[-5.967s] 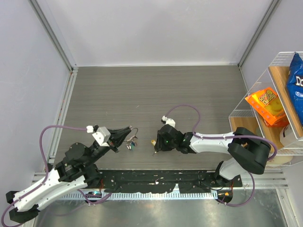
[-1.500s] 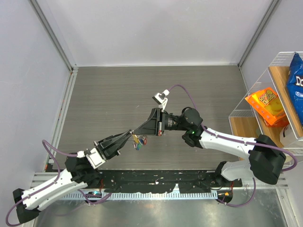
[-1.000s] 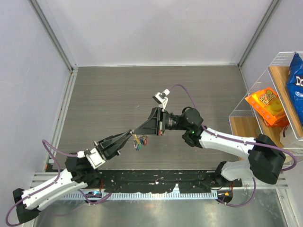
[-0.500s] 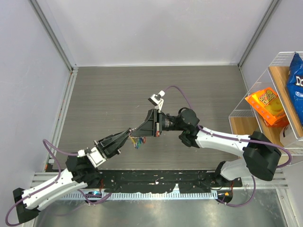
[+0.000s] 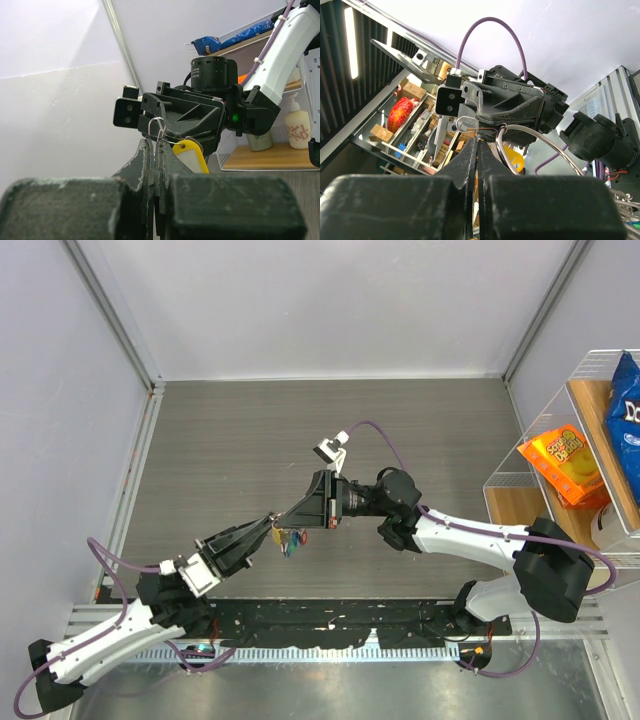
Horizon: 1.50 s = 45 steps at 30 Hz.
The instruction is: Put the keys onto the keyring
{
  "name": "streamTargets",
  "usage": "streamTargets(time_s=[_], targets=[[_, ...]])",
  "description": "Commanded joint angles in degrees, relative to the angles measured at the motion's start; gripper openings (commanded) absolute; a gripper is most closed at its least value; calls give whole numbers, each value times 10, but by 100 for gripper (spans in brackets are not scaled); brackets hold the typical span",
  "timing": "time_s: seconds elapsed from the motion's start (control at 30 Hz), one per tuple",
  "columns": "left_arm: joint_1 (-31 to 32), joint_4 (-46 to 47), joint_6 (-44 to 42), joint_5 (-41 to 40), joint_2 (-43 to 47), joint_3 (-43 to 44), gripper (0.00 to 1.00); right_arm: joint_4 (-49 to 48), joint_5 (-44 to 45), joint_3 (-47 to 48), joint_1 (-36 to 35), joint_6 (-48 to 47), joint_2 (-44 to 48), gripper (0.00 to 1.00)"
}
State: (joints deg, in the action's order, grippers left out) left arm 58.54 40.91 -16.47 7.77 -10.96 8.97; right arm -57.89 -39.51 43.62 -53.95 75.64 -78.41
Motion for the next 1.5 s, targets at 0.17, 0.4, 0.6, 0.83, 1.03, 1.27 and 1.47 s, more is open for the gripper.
streamTargets(time_s=[0.17, 0.4, 0.6, 0.83, 1.03, 1.27, 1.47], targets=[[1, 49, 8, 23, 3, 5, 0, -25, 10, 9, -1, 2, 8, 6], [2, 47, 10, 44, 2, 3, 0, -28, 12, 8, 0, 3, 9, 6], [2, 37, 10, 57, 0, 5, 0, -28, 10, 11, 0, 3, 7, 6], [3, 34, 9, 66, -11, 7, 0, -35, 11, 13, 0, 0, 12, 6], [3, 30, 13, 72, -12, 6, 0, -37, 9, 19, 0, -4, 16, 6], [2, 28, 10, 71, -14, 3, 0, -48, 9, 25, 0, 3, 12, 6], [2, 29, 5, 71, -17, -1, 0, -48, 10, 31, 0, 1, 13, 6]])
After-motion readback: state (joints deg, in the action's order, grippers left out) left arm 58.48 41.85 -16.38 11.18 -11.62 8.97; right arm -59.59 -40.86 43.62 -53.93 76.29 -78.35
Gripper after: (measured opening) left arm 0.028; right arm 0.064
